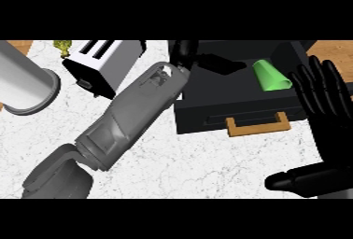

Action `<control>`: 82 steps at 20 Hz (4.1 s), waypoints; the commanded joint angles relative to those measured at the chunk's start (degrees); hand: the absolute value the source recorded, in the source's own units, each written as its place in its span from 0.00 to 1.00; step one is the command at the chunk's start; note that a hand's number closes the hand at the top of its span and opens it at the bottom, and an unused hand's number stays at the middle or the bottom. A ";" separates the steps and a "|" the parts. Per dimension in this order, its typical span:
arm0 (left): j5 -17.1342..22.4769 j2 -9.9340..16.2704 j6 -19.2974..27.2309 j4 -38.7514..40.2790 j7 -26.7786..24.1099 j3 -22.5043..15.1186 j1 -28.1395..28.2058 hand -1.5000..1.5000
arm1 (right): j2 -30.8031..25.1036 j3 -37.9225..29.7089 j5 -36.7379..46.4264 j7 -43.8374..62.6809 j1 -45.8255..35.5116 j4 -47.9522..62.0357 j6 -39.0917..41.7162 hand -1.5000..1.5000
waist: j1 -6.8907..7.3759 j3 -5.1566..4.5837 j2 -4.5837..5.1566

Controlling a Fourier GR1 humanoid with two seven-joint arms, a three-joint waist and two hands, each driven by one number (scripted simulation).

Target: Pick up the cup, place it into the drawer and close the drawer

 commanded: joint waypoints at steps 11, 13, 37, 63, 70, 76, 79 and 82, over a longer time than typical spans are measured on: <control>9.22 -0.01 -7.98 -5.13 -10.91 6.85 2.05 0.00 | -1.24 -2.62 -7.17 5.07 -0.96 -2.37 0.30 0.00 | 4.90 -0.12 -1.21; 10.44 0.00 -5.11 -9.89 -7.81 6.27 3.25 0.00 | -2.45 -4.02 -8.91 5.08 2.26 -4.91 1.86 1.00 | 5.25 -0.11 -1.59; 12.30 27.15 -7.31 -58.57 1.11 12.81 47.49 0.00 | -9.83 3.70 19.72 -3.46 4.39 5.13 8.94 1.00 | 8.32 -0.08 -1.70; 11.97 31.79 -26.86 -63.56 -2.14 28.33 70.69 0.00 | -4.22 16.12 59.49 -21.66 -17.27 56.20 -8.07 0.00 | 7.14 -0.08 -1.40; 12.11 31.63 -34.32 -59.09 -2.80 32.08 71.86 0.00 | -4.34 9.63 58.72 -30.01 -28.82 76.80 -11.55 0.00 | 7.38 -0.08 -1.16; 11.95 30.70 -34.98 -60.90 -2.16 31.77 71.59 0.00 | -6.90 3.48 56.04 -34.11 -40.37 91.75 -10.40 0.00 | 8.91 -0.01 -0.61; 10.37 29.14 -33.50 -61.20 -2.27 30.23 70.23 0.00 | -11.24 2.73 56.07 -37.19 -42.06 94.41 -8.26 0.00 | 9.32 0.03 -0.29; 9.22 28.39 -35.23 -61.02 -4.22 29.56 73.33 0.00 | -11.43 2.50 56.32 -36.16 -45.17 97.07 -6.90 0.00 | 10.02 -0.02 -0.20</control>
